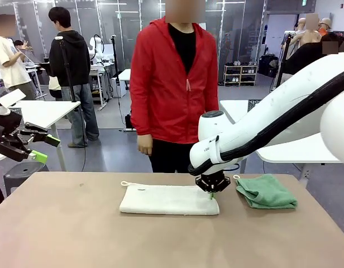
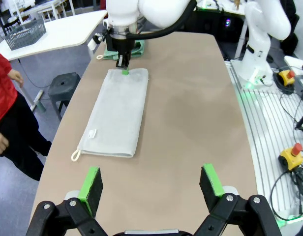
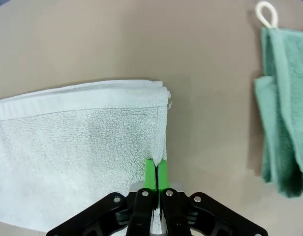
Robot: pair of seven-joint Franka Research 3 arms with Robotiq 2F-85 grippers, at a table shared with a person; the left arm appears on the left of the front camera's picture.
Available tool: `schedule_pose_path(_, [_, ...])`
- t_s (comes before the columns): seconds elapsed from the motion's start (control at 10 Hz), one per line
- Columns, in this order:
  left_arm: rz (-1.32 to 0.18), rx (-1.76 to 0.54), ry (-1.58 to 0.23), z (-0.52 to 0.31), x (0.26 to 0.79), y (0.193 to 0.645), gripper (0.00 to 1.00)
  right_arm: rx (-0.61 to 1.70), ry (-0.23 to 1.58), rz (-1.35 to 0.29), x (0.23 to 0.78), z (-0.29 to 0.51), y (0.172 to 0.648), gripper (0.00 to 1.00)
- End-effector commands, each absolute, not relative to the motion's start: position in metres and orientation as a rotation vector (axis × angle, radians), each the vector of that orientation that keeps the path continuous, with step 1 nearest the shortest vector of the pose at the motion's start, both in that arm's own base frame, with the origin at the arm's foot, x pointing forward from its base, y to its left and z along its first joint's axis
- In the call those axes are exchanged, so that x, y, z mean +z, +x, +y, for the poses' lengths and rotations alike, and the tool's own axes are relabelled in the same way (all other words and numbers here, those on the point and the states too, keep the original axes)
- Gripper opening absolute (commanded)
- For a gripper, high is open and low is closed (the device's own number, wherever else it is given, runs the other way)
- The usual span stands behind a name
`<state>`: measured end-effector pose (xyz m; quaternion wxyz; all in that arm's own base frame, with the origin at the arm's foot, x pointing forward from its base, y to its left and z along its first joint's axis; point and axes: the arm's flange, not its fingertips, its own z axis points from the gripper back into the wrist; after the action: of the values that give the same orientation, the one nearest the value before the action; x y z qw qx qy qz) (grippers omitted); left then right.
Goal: Fold the towels and place them in the basket.
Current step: When a person lays out a Towel with hook on the table, fold it in half twice.
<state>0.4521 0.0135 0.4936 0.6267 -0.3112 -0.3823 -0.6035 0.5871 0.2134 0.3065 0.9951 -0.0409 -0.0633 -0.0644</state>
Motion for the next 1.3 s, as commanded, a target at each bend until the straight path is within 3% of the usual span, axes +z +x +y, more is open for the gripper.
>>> schedule_pose_path(0.0, [-0.880,-1.384,-0.715,0.014,0.494,0.452,1.00,-0.125,-0.086,-0.172,0.318,0.203,0.573,0.00])
schedule_pose_path(0.3, [-0.880,-1.384,-0.715,0.014,0.494,0.452,1.00,-0.100,-0.082,-0.228,0.350,0.224,0.573,0.00])
schedule_pose_path(0.7, [-0.880,-1.384,-0.715,0.014,0.494,0.452,1.00,-0.097,-0.086,-0.244,0.385,0.310,0.590,0.00])
schedule_pose_path(1.2, [-0.880,-1.384,-0.715,0.014,0.494,0.452,1.00,-0.105,-0.041,-0.207,0.381,0.415,0.623,0.00])
